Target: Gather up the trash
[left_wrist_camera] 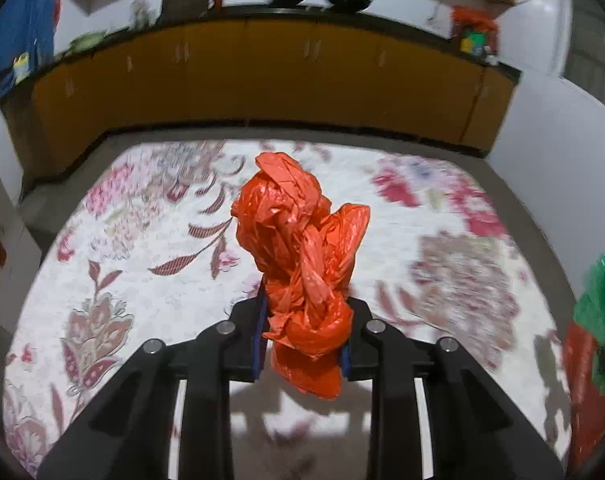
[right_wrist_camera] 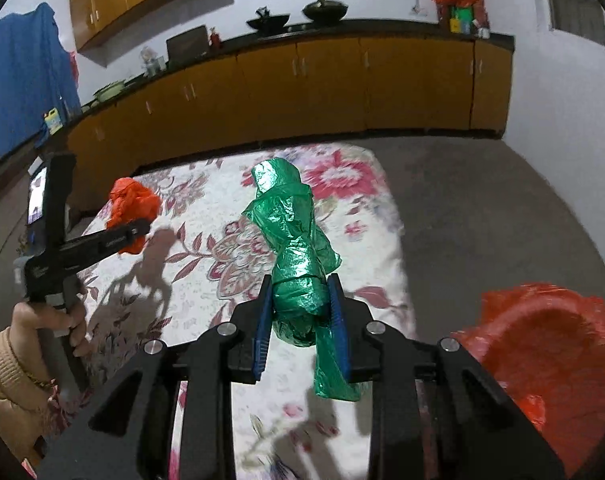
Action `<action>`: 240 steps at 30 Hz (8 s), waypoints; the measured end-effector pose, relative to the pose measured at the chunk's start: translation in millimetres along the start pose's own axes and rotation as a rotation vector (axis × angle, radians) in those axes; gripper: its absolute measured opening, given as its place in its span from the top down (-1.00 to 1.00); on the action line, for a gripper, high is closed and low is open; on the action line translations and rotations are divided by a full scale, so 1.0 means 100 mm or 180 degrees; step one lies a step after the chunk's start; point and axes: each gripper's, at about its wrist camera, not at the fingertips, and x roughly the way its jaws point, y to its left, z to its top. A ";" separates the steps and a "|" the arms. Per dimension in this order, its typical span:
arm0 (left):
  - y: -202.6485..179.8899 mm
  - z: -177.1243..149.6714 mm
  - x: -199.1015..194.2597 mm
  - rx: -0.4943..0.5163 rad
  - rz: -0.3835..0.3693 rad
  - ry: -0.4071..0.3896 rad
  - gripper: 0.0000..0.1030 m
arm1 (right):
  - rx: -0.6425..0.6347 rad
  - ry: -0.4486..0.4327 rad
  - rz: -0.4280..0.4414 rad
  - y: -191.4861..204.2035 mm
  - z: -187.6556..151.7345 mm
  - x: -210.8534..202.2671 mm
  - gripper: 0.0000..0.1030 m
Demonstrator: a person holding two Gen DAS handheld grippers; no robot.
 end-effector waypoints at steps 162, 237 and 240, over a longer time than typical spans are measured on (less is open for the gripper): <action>-0.69 -2.25 -3.67 0.0359 0.0026 -0.1015 -0.92 | 0.0437 -0.0758 -0.1374 0.37 -1.66 -2.81 -0.97; -0.74 -2.23 -3.60 0.0354 0.0015 -0.0953 -0.92 | 0.0447 -0.0726 -0.1365 0.34 -1.64 -2.84 -0.97; -0.74 -2.26 -3.59 0.0352 0.0010 -0.0942 -0.92 | 0.0450 -0.0727 -0.1364 0.34 -1.64 -2.84 -0.97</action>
